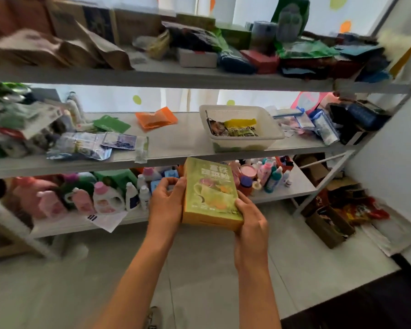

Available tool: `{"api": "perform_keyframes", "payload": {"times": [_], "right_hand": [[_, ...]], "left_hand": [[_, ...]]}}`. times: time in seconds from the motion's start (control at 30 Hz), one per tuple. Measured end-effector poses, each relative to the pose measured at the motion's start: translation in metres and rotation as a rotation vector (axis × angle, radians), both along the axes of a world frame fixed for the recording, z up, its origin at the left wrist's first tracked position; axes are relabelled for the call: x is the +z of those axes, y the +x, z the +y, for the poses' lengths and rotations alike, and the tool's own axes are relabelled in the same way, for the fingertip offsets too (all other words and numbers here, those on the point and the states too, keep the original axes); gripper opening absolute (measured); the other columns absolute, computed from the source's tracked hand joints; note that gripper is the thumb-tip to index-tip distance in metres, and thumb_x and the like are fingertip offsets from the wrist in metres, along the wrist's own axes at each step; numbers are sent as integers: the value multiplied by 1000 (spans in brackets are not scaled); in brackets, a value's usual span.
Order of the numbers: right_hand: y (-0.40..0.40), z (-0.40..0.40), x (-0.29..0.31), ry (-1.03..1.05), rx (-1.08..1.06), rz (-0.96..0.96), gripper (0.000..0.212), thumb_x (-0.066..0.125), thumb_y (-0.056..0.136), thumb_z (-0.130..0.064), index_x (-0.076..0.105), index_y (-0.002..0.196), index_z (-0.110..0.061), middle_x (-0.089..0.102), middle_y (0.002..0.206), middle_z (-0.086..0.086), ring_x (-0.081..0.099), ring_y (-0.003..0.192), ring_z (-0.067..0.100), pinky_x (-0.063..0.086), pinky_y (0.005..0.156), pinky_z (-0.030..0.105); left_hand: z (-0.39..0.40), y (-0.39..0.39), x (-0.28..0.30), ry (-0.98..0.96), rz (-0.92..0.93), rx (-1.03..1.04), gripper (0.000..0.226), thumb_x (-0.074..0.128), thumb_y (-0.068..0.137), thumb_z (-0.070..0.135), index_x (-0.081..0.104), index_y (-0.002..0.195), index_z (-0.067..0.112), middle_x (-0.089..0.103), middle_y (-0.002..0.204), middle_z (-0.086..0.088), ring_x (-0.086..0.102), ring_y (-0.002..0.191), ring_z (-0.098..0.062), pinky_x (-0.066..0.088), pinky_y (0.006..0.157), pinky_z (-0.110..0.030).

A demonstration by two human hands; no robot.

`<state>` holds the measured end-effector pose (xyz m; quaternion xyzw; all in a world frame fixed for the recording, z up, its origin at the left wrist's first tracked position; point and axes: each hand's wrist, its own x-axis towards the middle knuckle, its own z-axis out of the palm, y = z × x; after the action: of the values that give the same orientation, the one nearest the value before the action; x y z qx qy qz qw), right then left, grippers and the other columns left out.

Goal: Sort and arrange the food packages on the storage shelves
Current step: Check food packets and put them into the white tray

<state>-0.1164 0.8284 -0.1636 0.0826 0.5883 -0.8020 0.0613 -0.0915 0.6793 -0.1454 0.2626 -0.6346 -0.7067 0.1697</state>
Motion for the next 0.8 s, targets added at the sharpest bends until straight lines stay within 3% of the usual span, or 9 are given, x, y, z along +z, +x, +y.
{"api": "perform_keyframes", "payload": {"times": [0.1, 0.2, 0.3, 0.4, 0.57, 0.7, 0.73, 0.8], "right_hand": [[-24, -19, 12, -19, -16, 40, 21, 66, 94, -14, 74, 111, -23, 78, 105, 2, 74, 98, 19, 59, 73, 28], [-43, -37, 22, -22, -36, 88, 20, 68, 92, -11, 75, 107, -21, 77, 107, 4, 74, 98, 18, 60, 73, 27], [-64, -54, 35, -3, -53, 125, 20, 68, 90, -8, 75, 105, -18, 78, 102, 2, 75, 93, 16, 59, 67, 23], [-86, -71, 49, 25, -99, 171, 18, 69, 89, -10, 75, 104, -18, 78, 100, 1, 75, 95, 19, 61, 70, 25], [-124, -104, 63, 77, -170, 202, 12, 71, 90, -18, 74, 101, -21, 78, 103, 4, 74, 99, 23, 61, 82, 40], [-154, -127, 71, 137, -141, 246, 9, 70, 92, -24, 74, 100, -26, 78, 100, -7, 73, 100, 17, 63, 79, 33], [-163, -133, 75, 138, -116, 251, 9, 70, 92, -25, 74, 99, -27, 77, 99, -10, 72, 101, 15, 62, 81, 31], [-180, -144, 81, 137, -61, 272, 10, 69, 93, -24, 74, 100, -29, 75, 100, -13, 70, 101, 10, 60, 79, 23]], "left_hand": [[-21, -21, 13, -32, 5, -45, 14, 47, 103, 24, 60, 98, 23, 66, 82, 1, 63, 63, 0, 47, 55, -16], [-39, -39, 22, -59, -17, -102, 12, 46, 102, 25, 53, 110, 20, 58, 92, 4, 56, 78, -5, 42, 62, -22], [-57, -62, 27, -64, -27, -154, 12, 50, 101, 27, 48, 112, 24, 61, 100, 3, 63, 83, -9, 48, 61, -23], [-77, -83, 38, -96, -12, -228, 17, 52, 101, 26, 46, 116, 30, 63, 101, 12, 65, 83, -6, 49, 54, -16], [-108, -106, 58, -311, 89, -304, 52, 66, 93, 28, 48, 142, 30, 58, 127, 14, 58, 108, -3, 48, 81, -21], [-133, -127, 79, -375, 127, -290, 59, 73, 88, 23, 49, 142, 26, 58, 123, 15, 57, 113, -7, 46, 65, -6], [-139, -133, 85, -369, 139, -275, 60, 74, 86, 20, 50, 141, 27, 57, 123, 15, 57, 114, -7, 48, 69, -7], [-152, -145, 95, -312, 174, -227, 62, 77, 83, 16, 50, 137, 31, 59, 128, 8, 60, 115, -13, 55, 84, -24]]}}
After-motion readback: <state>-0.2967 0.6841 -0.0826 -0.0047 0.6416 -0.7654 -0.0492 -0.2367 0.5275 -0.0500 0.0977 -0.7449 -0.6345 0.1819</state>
